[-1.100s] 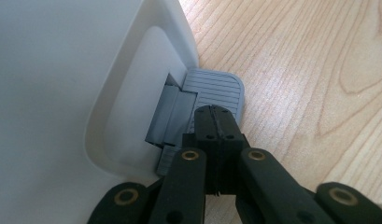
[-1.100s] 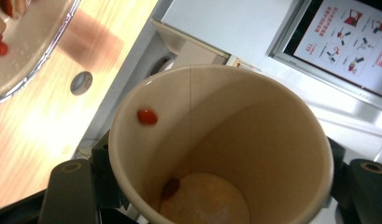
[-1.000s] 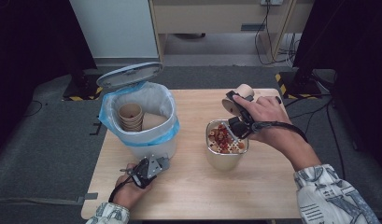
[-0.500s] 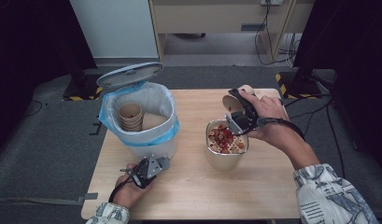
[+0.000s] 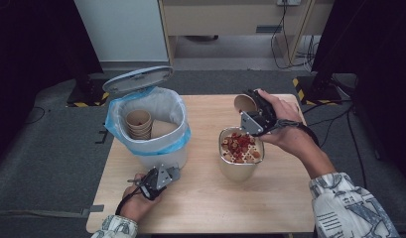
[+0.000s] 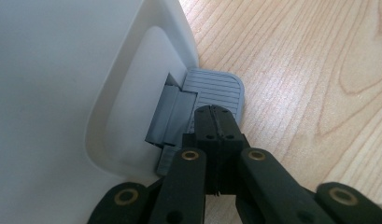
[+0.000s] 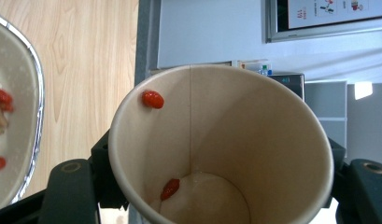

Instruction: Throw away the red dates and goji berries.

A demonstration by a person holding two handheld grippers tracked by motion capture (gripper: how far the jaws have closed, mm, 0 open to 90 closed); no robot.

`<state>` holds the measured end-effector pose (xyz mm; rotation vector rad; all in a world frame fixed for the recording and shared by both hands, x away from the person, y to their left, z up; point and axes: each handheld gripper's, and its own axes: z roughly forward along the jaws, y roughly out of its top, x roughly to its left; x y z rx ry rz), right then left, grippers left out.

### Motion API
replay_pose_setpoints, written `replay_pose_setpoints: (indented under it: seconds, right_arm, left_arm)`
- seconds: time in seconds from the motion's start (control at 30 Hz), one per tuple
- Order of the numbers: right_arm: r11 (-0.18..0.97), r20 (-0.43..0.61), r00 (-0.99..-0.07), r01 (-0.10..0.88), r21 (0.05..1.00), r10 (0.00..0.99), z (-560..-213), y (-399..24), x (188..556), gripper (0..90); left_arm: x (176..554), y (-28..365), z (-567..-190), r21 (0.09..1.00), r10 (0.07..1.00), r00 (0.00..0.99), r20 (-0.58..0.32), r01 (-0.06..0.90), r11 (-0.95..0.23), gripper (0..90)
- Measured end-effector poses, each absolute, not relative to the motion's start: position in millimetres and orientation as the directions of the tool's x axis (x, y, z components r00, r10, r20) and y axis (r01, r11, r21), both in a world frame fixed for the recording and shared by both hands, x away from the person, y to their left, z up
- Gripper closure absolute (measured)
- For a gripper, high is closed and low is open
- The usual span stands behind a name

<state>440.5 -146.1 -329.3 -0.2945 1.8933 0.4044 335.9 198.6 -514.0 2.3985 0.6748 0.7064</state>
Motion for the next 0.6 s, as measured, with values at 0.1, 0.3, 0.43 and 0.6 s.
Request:
replay_pose_setpoints:
  seconds: [0.1,0.3,0.43,0.6]
  right_arm:
    - [0.9,-0.928,-0.371,-0.387,0.201,0.048,-326.9,-146.2,442.7,28.4]
    - [0.886,-0.913,-0.392,-0.376,0.273,0.115,-323.2,-146.2,446.1,28.2]
    - [0.878,-0.905,-0.402,-0.373,0.301,0.14,-320.9,-146.0,447.9,28.1]
    - [0.874,-0.899,-0.41,-0.368,0.319,0.155,-320.6,-144.7,448.6,28.0]
  left_arm:
    - [336.0,198.6,-514.0,0.617,0.59,0.737,0.331,0.304,-0.726,89.5]
    - [336.0,198.7,-514.0,0.617,0.589,0.737,0.331,0.303,-0.726,89.5]
    - [335.9,198.7,-514.0,0.617,0.59,0.737,0.331,0.304,-0.726,89.5]
    - [336.0,198.7,-513.9,0.617,0.589,0.737,0.331,0.304,-0.726,89.5]
